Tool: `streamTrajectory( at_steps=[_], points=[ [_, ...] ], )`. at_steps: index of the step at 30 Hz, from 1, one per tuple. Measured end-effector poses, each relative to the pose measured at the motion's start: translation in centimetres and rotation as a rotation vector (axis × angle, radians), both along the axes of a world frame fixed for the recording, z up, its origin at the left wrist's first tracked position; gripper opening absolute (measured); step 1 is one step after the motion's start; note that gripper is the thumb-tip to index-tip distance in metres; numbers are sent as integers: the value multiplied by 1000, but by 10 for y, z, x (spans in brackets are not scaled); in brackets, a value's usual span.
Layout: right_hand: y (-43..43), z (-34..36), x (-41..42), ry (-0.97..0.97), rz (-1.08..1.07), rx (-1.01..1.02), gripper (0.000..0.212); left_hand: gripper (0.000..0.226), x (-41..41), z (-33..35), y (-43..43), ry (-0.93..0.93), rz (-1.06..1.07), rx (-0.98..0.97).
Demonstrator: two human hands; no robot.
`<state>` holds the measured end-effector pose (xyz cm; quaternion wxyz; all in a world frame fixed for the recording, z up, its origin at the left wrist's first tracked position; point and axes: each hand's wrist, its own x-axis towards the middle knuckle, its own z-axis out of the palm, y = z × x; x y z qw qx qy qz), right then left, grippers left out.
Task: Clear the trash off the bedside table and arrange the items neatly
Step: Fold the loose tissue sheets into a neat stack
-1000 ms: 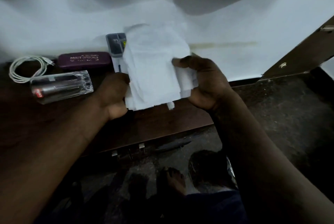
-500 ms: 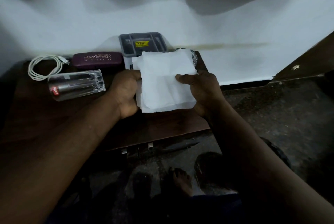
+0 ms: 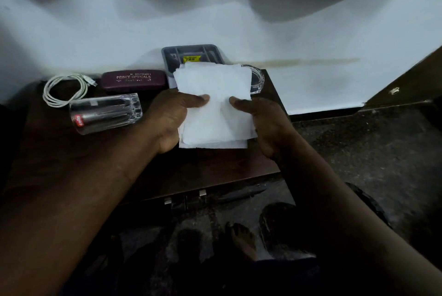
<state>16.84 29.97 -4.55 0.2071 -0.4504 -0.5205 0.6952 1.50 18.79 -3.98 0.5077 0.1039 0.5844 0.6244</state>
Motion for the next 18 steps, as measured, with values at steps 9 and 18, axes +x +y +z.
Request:
streamTrajectory(
  at_steps=[9,18],
  points=[
    [-12,2,-5,304,196,-288,43,34,-11,6,-8,36,-64,66],
    [-20,11,-16,-31,-95,517,35,17,-10,3,-10,398,87,248]
  ],
)
